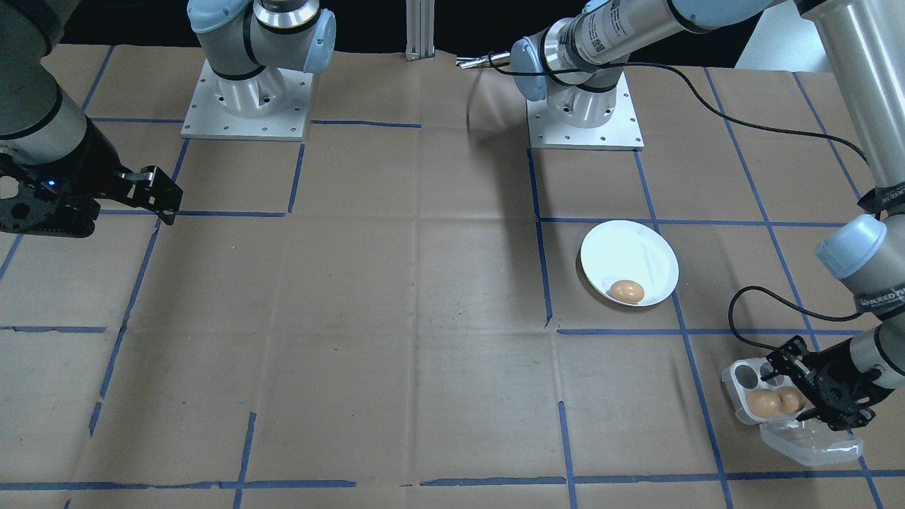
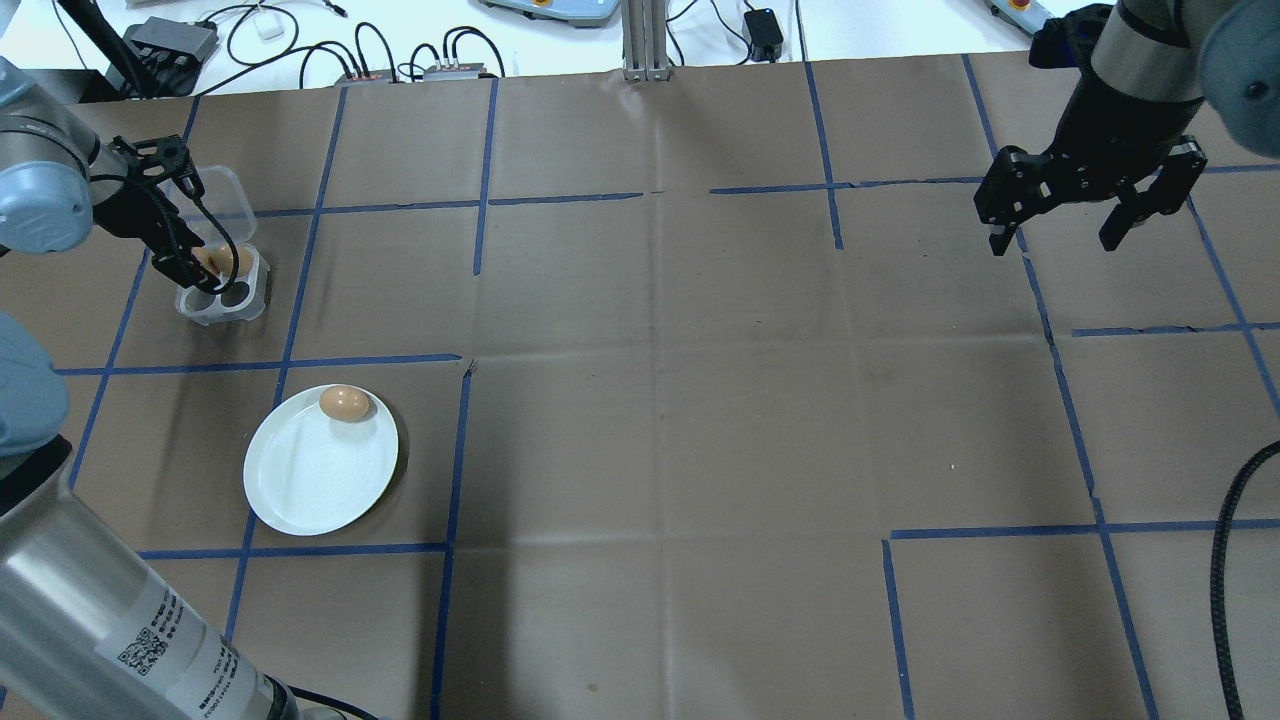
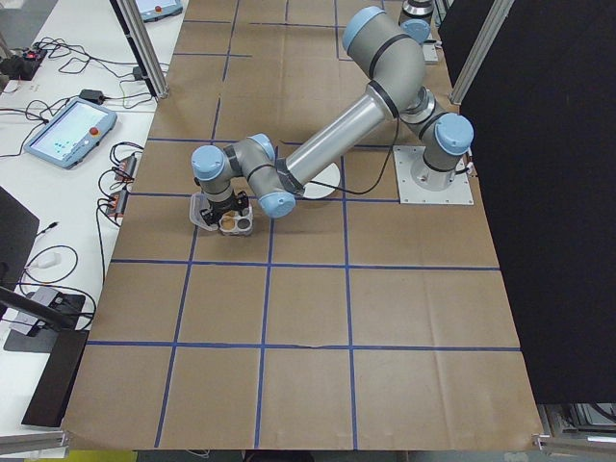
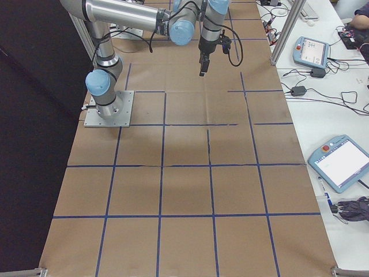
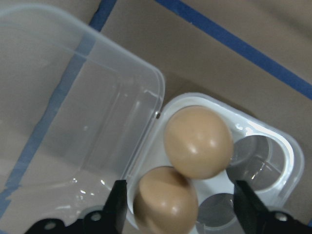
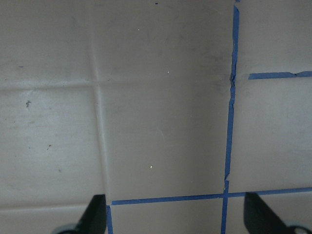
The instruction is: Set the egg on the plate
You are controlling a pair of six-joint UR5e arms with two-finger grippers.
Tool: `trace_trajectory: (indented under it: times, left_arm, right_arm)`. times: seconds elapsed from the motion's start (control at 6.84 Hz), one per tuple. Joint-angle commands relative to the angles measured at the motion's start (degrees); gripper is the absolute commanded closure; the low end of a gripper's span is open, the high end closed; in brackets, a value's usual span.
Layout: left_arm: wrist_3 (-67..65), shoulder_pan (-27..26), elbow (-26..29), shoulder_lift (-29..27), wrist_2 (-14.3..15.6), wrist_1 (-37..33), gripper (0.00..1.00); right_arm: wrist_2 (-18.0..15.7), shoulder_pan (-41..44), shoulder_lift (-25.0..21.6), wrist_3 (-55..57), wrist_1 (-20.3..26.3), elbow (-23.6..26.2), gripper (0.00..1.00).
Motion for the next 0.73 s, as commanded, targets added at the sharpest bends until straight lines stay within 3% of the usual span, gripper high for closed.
trace_trajectory:
  times: [0.0,0.15,0.29,0.44,0.58]
  left_arm:
    - [0.02,0.00,0.26,-0.04,1.12,-0.04,0.20]
    - [0.19,0.00,0.26,-0.04,1.12,0.05,0.25]
    - [0.28,0.00,0.26,-0.04,1.03,0.05,0.40]
    - [0.37,0.00,0.26,-0.04,1.12,0.05,0.63]
    - [0.28,0.00,0.35,0.05,3.56,0.14,0.93]
  right_arm:
    - [0.00,0.00,0.00,0.00,0.00,0.00,0.00]
    - [0.00,0.00,0.00,0.00,0.00,0.00,0.00]
    - [0.00,0.00,0.00,0.00,0.00,0.00,0.00]
    - [0.00,0.00,0.00,0.00,0.00,0.00,0.00]
    - [0.00,0.00,0.00,0.00,0.00,0.00,0.00]
